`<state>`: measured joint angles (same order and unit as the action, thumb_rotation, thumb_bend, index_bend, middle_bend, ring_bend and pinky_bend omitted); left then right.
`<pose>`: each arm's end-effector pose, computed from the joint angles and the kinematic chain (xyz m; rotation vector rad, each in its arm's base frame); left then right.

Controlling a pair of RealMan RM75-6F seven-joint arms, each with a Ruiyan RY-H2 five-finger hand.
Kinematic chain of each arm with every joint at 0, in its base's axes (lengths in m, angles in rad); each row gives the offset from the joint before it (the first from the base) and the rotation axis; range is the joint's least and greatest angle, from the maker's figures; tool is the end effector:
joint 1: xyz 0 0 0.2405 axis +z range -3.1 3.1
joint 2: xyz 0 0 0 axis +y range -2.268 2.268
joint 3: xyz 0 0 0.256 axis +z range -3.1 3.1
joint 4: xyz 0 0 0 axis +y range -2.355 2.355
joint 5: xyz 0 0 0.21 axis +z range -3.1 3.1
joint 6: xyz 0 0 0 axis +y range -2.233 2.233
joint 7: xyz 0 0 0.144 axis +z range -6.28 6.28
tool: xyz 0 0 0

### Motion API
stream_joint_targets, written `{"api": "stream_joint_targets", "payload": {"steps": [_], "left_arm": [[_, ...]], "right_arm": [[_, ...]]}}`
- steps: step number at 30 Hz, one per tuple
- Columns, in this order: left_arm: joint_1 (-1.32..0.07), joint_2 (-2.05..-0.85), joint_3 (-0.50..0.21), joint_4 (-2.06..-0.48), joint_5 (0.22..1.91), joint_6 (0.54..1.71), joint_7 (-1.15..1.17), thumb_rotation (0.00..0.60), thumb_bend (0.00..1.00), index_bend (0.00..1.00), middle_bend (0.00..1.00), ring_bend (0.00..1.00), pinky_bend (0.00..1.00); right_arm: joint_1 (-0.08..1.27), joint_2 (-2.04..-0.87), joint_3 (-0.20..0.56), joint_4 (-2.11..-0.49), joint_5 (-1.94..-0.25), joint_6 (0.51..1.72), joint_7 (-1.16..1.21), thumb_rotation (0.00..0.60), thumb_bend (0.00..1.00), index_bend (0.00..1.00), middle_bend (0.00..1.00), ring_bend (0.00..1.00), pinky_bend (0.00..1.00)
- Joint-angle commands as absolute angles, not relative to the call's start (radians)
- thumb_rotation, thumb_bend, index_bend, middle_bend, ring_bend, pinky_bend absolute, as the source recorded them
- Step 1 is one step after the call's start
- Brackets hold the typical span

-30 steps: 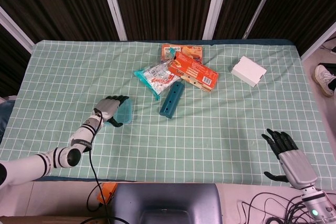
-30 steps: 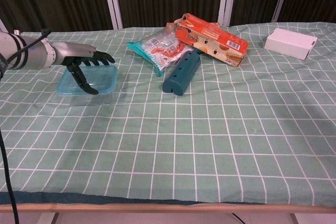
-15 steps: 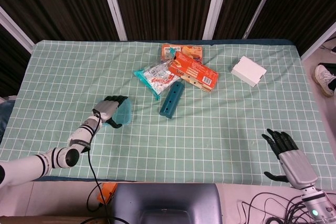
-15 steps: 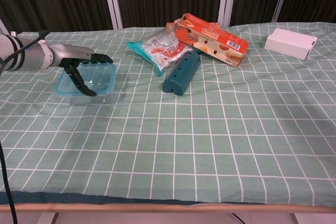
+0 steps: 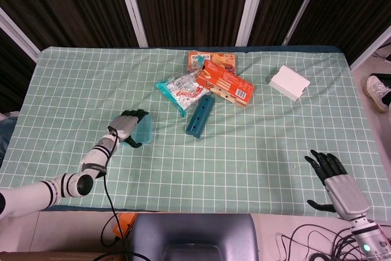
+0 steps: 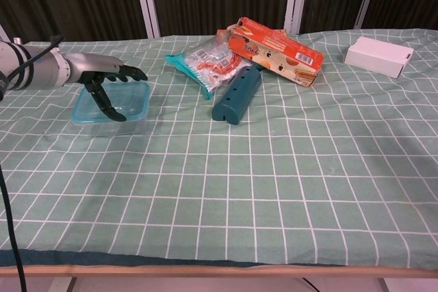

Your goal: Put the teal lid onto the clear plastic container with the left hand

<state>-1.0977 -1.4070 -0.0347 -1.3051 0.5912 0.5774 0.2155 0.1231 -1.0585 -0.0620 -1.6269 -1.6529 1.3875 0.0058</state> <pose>-0.1564 0.4247 0.0105 -1.8578 -1.2330 -0.5871 -0.3029 -0.1647 0.1416 1.6627 -0.9370 0.8302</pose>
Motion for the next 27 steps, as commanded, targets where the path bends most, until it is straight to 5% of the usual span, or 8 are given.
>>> {"api": "stream_joint_targets", "payload": {"steps": [1,9,15,19,27], "left_arm": [[-1.095,-1.405,-0.036,-1.308,0.594,0.579,0.215,0.6,0.21,0.0,0.0,0.0,0.0],[-1.083,-1.383,-0.052,-1.354,0.626,0.621,0.218,0.6,0.2,0.0,0.0,0.0,0.0],[-1.011,-1.327,-0.054,-1.506,0.804,0.8,0.23,0.6,0.2,0.0,0.0,0.0,0.02],[-0.94,-1.314,-0.029,-1.584,0.887,0.902,0.235,0.6,0.22,0.0,0.08,0.03,0.1],[-0.877,-1.35,0.007,-1.631,0.933,0.996,0.343,0.6,0.22,0.0,0.15,0.09,0.03]], "right_arm": [[0.123,-1.059,-0.062,-1.626,-1.654,1.388,0.006,0.6,0.16,0.0,0.0,0.0,0.0],[0.123,-1.059,-0.063,-1.626,-1.655,1.388,0.003,0.6,0.16,0.0,0.0,0.0,0.0],[0.12,-1.058,-0.064,-1.623,-1.661,1.397,0.008,0.6,0.16,0.0,0.0,0.0,0.0],[0.121,-1.061,-0.07,-1.624,-1.671,1.393,-0.002,0.6,0.16,0.0,0.0,0.0,0.0],[0.118,-1.061,-0.076,-1.624,-1.686,1.403,0.001,0.6,0.16,0.0,0.0,0.0,0.0]]}}
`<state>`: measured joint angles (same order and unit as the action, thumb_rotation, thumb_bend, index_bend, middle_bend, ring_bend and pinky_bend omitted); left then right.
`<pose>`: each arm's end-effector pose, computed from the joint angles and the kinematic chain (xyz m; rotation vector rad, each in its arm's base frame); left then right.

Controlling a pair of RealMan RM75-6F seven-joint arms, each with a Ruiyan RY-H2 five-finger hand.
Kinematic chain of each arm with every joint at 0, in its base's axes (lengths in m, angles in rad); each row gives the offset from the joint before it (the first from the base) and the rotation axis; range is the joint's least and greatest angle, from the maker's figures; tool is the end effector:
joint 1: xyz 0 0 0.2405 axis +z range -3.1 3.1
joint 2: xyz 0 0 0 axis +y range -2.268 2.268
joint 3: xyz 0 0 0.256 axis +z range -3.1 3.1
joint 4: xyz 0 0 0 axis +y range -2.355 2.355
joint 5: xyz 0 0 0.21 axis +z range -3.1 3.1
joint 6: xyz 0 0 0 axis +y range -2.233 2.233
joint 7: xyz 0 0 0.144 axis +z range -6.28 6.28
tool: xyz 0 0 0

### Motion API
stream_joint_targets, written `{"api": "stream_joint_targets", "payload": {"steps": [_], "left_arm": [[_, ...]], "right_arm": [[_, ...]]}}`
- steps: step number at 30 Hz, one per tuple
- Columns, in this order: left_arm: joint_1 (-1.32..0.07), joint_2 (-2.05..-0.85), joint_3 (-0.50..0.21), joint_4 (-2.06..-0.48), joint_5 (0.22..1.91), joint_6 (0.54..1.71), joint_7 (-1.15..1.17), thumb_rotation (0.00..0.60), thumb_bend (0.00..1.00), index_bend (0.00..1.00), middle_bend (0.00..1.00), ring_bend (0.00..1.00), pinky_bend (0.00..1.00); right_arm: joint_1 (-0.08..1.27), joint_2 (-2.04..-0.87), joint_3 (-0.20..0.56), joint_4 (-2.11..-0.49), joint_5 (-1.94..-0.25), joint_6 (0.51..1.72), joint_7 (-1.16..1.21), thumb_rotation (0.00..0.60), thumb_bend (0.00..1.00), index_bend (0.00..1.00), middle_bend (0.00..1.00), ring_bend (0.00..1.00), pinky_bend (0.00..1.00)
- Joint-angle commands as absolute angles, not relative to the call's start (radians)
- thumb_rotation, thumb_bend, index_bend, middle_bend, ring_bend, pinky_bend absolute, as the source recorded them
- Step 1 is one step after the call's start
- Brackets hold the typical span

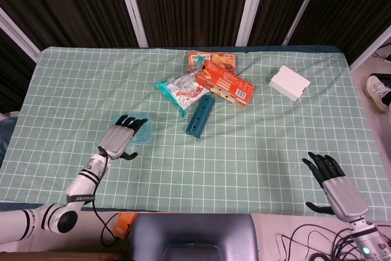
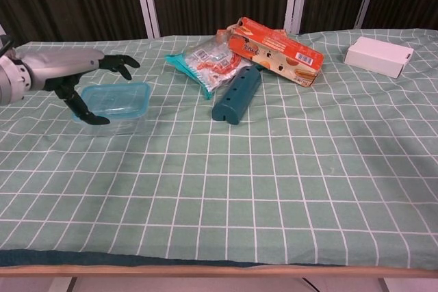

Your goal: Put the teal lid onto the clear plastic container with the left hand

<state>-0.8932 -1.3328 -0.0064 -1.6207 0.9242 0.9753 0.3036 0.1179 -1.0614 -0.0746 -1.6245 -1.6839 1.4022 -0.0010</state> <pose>-0.1586 0.3519 0.0292 -1.9044 -0.9666 -0.7751 -0.3003 -0.1597 0.1394 1.6880 -0.9217 0.8393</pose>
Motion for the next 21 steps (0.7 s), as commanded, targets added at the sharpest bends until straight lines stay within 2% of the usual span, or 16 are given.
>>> {"api": "stream_joint_targets", "payload": {"steps": [1,10,21], "left_arm": [[-0.873,-1.36,0.008,-1.626,0.934,1.003,0.359,0.6,0.22,0.0,0.15,0.09,0.02],[-0.855,-1.415,-0.006,-1.589,0.928,1.0,0.429,0.6,0.22,0.0,0.15,0.1,0.01],[-0.843,-1.419,-0.02,-1.578,0.888,0.957,0.46,0.6,0.22,0.0,0.17,0.11,0.0]], "right_arm": [[0.118,-1.061,-0.077,-1.623,-1.688,1.404,0.002,0.6,0.16,0.0,0.0,0.0,0.0],[0.117,-1.057,-0.079,-1.619,-1.695,1.41,0.017,0.6,0.16,0.0,0.0,0.0,0.0],[0.116,-1.056,-0.078,-1.617,-1.695,1.413,0.021,0.6,0.16,0.0,0.0,0.0,0.0]]}}
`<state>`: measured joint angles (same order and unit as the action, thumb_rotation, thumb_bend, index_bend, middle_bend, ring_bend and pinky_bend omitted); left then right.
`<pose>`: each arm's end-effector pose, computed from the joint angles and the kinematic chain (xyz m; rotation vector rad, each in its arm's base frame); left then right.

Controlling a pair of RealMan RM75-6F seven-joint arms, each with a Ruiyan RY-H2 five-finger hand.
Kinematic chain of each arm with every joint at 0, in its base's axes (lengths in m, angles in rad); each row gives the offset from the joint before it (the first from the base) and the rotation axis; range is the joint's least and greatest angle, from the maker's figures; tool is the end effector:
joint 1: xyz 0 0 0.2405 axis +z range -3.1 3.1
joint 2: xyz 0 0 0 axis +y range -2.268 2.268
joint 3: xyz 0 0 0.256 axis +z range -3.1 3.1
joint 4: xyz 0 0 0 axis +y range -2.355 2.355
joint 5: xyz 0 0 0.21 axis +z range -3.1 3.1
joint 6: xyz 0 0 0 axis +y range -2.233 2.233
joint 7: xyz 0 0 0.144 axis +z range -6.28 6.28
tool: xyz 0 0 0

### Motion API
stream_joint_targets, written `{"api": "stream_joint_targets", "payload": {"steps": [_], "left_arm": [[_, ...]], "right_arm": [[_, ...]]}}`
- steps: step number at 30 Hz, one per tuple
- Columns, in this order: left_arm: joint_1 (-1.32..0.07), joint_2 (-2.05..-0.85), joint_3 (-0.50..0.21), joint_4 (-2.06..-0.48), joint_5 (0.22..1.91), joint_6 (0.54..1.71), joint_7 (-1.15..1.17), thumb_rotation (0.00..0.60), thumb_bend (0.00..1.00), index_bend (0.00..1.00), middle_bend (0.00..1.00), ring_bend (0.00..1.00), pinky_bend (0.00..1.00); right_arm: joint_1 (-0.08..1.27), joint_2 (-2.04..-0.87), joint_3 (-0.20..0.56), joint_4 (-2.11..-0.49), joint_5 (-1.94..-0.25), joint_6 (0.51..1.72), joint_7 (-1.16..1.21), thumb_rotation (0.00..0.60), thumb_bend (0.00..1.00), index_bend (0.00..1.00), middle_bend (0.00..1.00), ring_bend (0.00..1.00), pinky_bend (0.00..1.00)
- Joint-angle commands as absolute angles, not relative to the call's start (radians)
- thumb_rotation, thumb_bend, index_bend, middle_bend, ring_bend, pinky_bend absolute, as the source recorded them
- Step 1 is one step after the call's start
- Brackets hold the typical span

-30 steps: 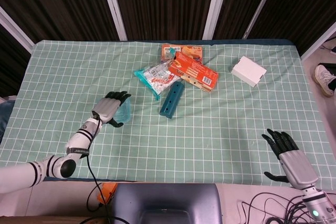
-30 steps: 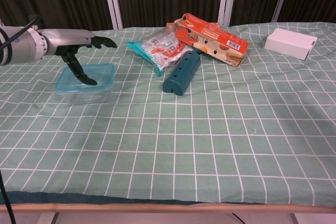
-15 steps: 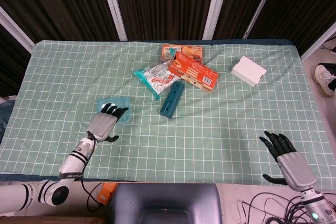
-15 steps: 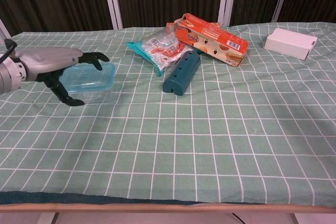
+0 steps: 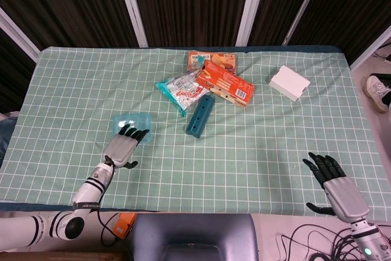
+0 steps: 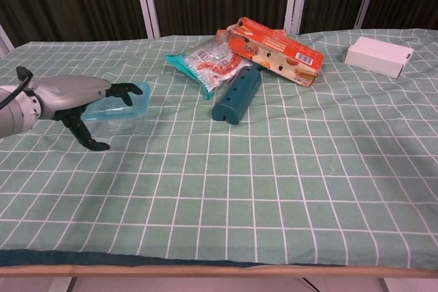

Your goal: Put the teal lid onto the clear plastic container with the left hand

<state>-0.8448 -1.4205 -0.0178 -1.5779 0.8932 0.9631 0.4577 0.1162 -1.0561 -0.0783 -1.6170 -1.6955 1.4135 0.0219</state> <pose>-0.1715 0.3397 0.0018 -1.9341 -0.9229 -0.6674 -0.3008 -0.1585 0.1420 1.6883 -0.9246 0.8541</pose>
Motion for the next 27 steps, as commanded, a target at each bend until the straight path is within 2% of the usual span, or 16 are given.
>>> {"api": "stream_joint_targets", "payload": {"steps": [1,9,18,27], "left_arm": [[-0.843,-1.418,-0.022,-1.579,0.886,0.952,0.462,0.6,0.22,0.0,0.17,0.12,0.0],[-0.841,-1.419,-0.027,-1.575,0.873,0.931,0.481,0.6,0.22,0.0,0.21,0.18,0.0],[-0.841,-1.434,-0.032,-1.545,0.852,0.902,0.488,0.6,0.22,0.0,0.22,0.19,0.0],[-0.827,-1.392,-0.067,-1.603,0.906,0.956,0.469,0.6,0.22,0.0,0.22,0.19,0.0]], "right_arm": [[0.117,-1.057,-0.078,-1.617,-1.695,1.412,0.02,0.6,0.16,0.0,0.0,0.0,0.0],[0.117,-1.059,-0.077,-1.619,-1.691,1.409,0.014,0.6,0.16,0.0,0.0,0.0,0.0],[0.119,-1.06,-0.076,-1.62,-1.689,1.405,0.009,0.6,0.16,0.0,0.0,0.0,0.0],[0.116,-1.057,-0.076,-1.62,-1.69,1.411,0.013,0.6,0.16,0.0,0.0,0.0,0.0]]}}
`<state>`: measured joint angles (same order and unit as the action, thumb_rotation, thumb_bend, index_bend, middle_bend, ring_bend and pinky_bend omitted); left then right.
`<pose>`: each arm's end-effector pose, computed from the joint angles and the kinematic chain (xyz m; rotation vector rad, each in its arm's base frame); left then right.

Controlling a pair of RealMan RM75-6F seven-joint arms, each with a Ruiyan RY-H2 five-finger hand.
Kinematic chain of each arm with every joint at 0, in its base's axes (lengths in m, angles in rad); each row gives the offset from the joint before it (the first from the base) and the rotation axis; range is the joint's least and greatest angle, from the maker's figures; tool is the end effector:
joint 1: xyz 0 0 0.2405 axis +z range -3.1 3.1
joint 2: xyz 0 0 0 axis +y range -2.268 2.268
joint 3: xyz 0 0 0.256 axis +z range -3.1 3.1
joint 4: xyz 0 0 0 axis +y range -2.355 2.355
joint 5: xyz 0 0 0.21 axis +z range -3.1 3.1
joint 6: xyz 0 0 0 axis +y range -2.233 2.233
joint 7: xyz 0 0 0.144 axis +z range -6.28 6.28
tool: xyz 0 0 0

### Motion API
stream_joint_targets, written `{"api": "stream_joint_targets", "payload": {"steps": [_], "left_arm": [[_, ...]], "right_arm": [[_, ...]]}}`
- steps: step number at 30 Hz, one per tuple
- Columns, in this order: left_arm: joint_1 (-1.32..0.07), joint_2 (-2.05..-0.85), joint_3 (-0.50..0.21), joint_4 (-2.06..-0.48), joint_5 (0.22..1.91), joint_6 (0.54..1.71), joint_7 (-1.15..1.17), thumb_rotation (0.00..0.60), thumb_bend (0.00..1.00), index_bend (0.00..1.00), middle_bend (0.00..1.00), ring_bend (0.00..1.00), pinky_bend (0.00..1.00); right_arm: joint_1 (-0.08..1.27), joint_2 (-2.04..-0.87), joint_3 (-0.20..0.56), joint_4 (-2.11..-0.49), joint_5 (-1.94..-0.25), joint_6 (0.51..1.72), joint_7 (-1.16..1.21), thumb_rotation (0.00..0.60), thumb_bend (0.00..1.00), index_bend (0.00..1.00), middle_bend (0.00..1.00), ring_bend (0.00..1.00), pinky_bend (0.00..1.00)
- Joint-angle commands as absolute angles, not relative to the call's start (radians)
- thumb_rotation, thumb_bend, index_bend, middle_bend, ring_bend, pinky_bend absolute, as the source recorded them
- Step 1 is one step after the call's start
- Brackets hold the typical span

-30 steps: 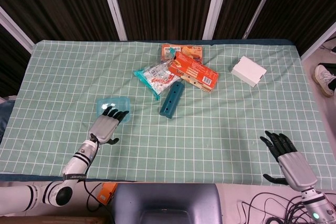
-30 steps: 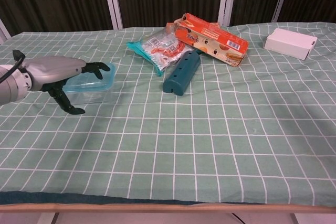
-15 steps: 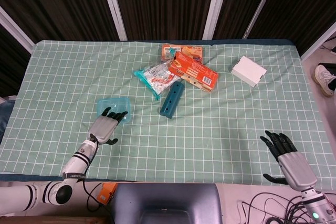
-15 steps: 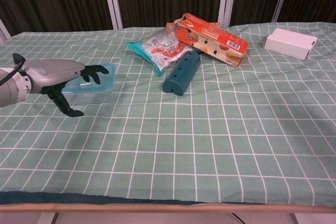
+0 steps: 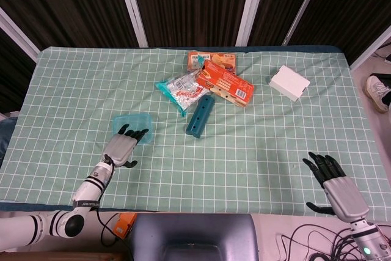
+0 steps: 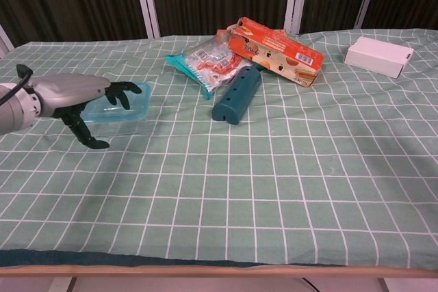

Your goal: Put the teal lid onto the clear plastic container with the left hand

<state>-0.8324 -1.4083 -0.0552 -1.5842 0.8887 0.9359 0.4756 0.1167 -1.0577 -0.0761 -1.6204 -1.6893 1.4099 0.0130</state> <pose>-0.1691 0.3436 0.0060 -1.9269 -0.9277 -0.6705 -0.3006 -0.1592 0.1414 1.6857 -0.9232 0.8486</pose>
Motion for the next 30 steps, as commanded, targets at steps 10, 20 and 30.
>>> {"api": "stream_joint_targets", "payload": {"steps": [10,20,30], "left_arm": [[-0.795,-1.329,-0.063,-1.665,0.91,0.991,0.483,0.6,0.22,0.0,0.24,0.21,0.0],[-0.774,-1.343,-0.042,-1.622,0.903,0.981,0.495,0.6,0.22,0.0,0.25,0.22,0.0],[-0.762,-1.341,-0.042,-1.611,0.896,0.978,0.506,0.6,0.23,0.0,0.26,0.23,0.0]], "right_arm": [[0.115,-1.058,-0.077,-1.62,-1.694,1.415,0.01,0.6,0.16,0.0,0.0,0.0,0.0],[0.116,-1.06,-0.079,-1.622,-1.695,1.41,0.004,0.6,0.16,0.0,0.0,0.0,0.0],[0.116,-1.058,-0.079,-1.622,-1.694,1.409,0.005,0.6,0.16,0.0,0.0,0.0,0.0]]}}
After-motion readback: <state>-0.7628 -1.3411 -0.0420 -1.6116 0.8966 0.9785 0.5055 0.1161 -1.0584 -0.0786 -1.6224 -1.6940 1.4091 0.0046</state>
